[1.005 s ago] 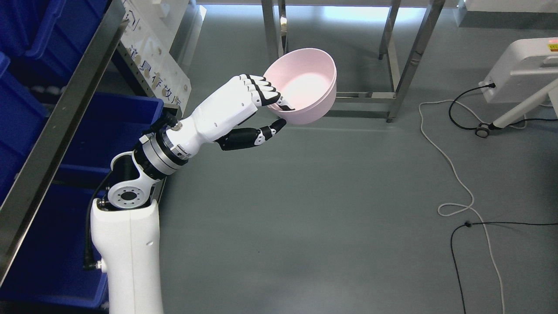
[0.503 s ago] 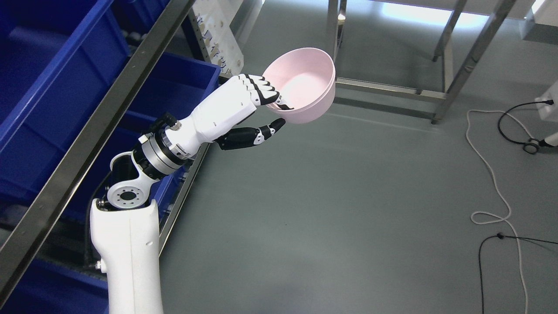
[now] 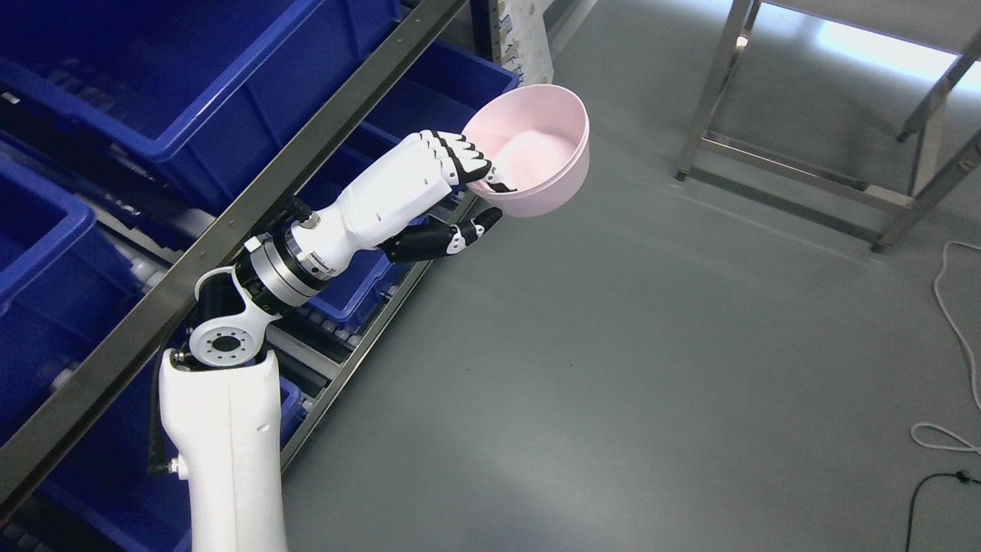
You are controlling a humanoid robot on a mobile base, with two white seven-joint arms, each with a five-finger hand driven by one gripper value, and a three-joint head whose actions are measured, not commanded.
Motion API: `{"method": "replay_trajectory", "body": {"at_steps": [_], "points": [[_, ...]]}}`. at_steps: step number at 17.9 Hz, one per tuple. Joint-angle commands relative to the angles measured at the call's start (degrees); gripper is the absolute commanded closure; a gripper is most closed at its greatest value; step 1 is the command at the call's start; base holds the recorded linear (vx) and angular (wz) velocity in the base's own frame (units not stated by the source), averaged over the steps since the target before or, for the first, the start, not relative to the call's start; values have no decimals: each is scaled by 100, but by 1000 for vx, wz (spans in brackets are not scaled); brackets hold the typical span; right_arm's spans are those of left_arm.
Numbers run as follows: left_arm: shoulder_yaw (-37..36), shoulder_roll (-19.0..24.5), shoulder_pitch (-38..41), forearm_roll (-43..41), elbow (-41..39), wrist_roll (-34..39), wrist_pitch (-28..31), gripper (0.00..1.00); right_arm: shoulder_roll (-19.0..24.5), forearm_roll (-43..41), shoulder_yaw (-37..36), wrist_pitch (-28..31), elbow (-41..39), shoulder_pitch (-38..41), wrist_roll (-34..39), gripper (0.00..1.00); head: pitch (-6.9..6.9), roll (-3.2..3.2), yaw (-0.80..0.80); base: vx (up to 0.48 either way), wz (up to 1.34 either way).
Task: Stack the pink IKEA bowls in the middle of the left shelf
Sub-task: 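Carry the stacked bowls in the left hand toward the blue bins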
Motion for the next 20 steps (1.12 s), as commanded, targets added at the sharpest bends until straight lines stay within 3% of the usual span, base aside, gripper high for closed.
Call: {"method": "replay_trajectory", "body": {"at_steps": [1,10,13,16,20], "points": [[19,100,59,0,-4,2,-49,97,-100,0,0,5,0,0,-4,0,0,0,0,-100,460],[63,100,7,18,-117,10,13,97,-100,0,0,5,0,0,-4,0,0,0,0,-68,544],[-146,100,-438,245,-311,10,74,97,-100,0,0,5,0,0,-4,0,0,0,0,-22,636],[-647,100,-1229,352,-276,19,573,97,-100,0,0,5,0,0,-4,0,0,0,0,38,725],[-736,100,-2399,-85,240,-121,1742,97,-100,0,0,5,0,0,-4,0,0,0,0,87,833]]}}
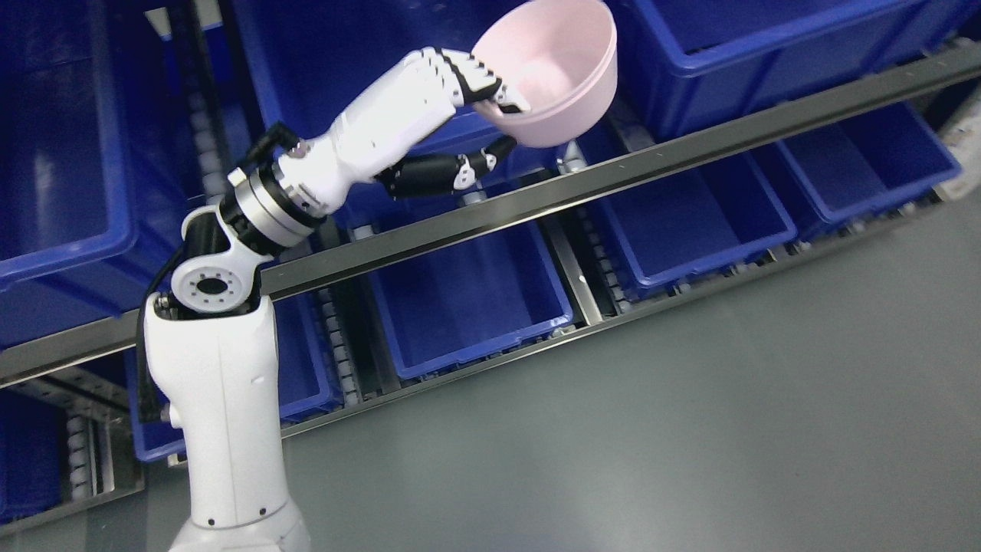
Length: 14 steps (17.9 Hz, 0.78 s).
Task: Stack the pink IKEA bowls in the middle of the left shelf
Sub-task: 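Lower the bowls into the blue bin and release with the left hand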
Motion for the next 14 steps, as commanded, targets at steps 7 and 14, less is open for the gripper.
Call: {"method": "replay_trajectory", "body": {"at_steps": [7,14], "points": [[-675,100,-2275,-2191,2574,-444,925,97,-100,0,0,5,0,1,-2,0,0,0,0,143,561],[-1581,100,-2181,-2350,3069,-548,925,97,-100,0,0,5,0,1,-2,0,0,0,0,147,-62]]}}
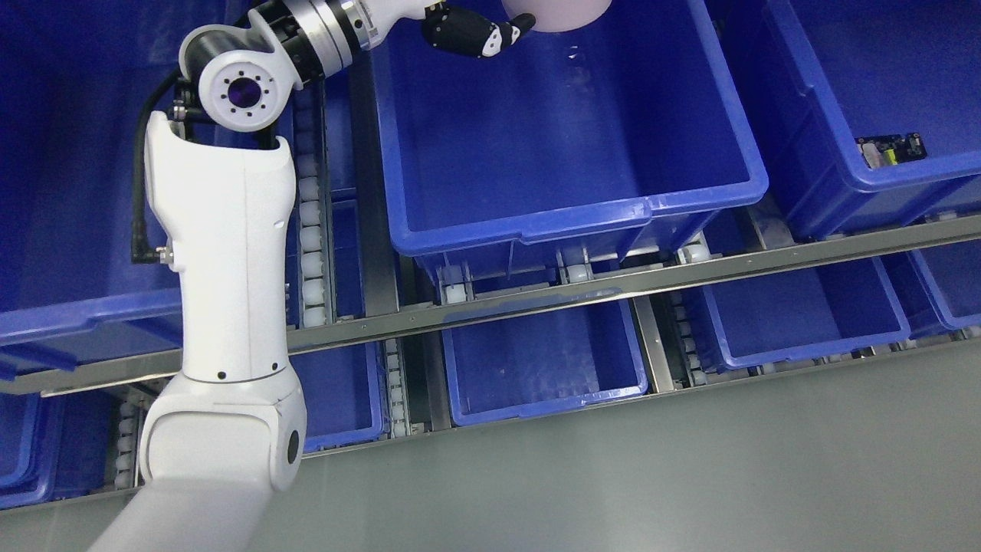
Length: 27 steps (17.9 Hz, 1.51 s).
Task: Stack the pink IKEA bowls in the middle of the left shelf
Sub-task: 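Lower the bowls into the blue bin and release with the left hand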
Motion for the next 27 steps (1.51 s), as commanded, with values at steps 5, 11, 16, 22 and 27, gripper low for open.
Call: {"method": "replay_trajectory", "body": {"at_steps": [5,11,16,22,27], "points": [[-852,100,191,-284,981,-411,6,96,-100,0,0,39,0,-1,-4,0,0,0,0,95,-165],[-729,100,165,-284,805,-535,24,78,-100,0,0,39,0,-1,-4,0,0,0,0,32,-61],[-152,100,182,-231,314,-473,24,35,-100,0,0,39,0,-1,-4,0,0,0,0,20,-37],[1530,100,129,2081,269,2584,601,11,-100,0,0,39,0,-1,-4,0,0,0,0,14,-21],[863,100,1033,3117,-694,5011,1735,0,-100,0,0,39,0,-1,-4,0,0,0,0,3,-7]]}}
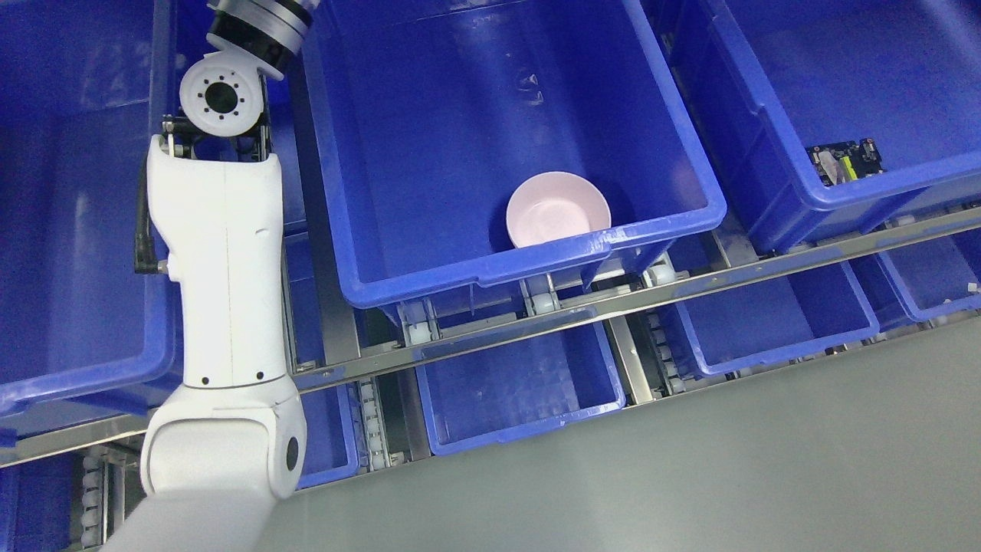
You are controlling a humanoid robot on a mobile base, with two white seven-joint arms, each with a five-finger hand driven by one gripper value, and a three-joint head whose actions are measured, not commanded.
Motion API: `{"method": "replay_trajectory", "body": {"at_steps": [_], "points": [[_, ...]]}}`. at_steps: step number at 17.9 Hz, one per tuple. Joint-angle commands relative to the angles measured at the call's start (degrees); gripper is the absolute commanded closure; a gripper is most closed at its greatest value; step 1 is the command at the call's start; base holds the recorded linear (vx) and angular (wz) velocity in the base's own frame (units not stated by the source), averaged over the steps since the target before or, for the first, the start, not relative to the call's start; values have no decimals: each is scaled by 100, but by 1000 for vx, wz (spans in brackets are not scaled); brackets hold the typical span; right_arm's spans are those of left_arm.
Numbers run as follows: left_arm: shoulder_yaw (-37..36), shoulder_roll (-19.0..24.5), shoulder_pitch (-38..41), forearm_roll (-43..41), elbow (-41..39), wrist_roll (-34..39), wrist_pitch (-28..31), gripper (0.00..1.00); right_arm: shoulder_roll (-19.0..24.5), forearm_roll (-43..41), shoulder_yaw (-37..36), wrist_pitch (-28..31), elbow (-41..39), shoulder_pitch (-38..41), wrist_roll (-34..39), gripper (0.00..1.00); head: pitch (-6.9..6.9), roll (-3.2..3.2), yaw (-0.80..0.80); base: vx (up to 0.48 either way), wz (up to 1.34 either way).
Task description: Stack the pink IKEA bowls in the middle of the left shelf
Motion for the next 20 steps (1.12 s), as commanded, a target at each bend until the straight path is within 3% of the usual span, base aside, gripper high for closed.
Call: {"method": "replay_trajectory", "body": {"at_steps": [1,5,13,20], "points": [[164,100,779,1092,-1228,1451,765,0,-100,0,0,-4,0,1,-3,0,0,0,0,-29,11],[-135,100,1254,1382,-2091,1451,1454,0,-100,0,0,-4,0,1,-3,0,0,0,0,-78,81],[-329,100,2142,1559,-2083,1460,910,0,-100,0,0,-4,0,1,-3,0,0,0,0,-158,46],[-373,100,2170,1585,-2083,1460,813,0,-100,0,0,-4,0,1,-3,0,0,0,0,-174,-234]]}}
